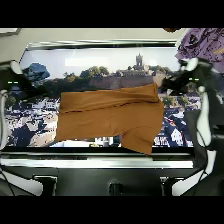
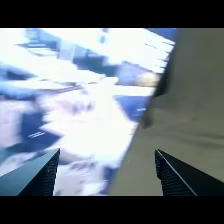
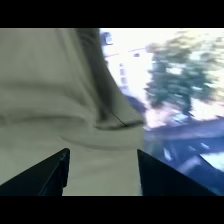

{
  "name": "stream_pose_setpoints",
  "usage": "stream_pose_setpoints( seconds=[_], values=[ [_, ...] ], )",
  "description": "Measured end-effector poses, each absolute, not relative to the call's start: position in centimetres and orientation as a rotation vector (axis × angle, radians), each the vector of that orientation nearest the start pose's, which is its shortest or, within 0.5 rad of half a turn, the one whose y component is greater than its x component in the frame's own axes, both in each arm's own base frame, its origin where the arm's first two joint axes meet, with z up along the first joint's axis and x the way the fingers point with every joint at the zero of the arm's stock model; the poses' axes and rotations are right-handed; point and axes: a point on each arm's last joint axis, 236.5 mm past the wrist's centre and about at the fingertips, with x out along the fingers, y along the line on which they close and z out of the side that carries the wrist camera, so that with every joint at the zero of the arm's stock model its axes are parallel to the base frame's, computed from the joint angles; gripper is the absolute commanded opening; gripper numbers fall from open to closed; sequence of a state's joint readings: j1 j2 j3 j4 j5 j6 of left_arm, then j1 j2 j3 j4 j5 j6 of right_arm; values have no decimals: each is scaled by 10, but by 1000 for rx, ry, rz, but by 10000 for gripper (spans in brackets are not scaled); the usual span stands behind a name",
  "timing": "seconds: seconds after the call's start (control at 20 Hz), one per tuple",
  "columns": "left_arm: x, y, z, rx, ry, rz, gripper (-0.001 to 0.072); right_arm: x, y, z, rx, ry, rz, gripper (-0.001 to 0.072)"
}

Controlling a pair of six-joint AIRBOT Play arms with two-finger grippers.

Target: Fold the clothes and pants, and hang the long-sleeved shirts on hangers.

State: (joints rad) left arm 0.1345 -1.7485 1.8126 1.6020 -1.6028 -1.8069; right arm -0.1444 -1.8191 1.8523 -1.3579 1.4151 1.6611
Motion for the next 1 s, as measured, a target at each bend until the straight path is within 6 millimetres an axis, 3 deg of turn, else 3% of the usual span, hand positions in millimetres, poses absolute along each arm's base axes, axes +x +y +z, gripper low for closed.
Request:
stream_pose_setpoints(
  seconds=[0.1,0.25,0.45,0.6,0.8,1.0],
  values=[
    [415,87,31,-264,1495,371,678,471,-39,11,428,1357,20,480],
    [368,103,39,-283,1501,441,670,409,-49,0,564,1402,72,481],
    [315,102,31,-295,1515,476,670,326,-18,-37,684,1485,147,481],
    [295,101,24,-296,1522,484,670,280,12,-64,767,1548,206,481],
    [287,100,21,-294,1526,487,670,257,43,-81,891,1545,262,481],
    [284,100,20,-294,1525,488,670,245,58,-91,974,1540,261,480]
  ],
)
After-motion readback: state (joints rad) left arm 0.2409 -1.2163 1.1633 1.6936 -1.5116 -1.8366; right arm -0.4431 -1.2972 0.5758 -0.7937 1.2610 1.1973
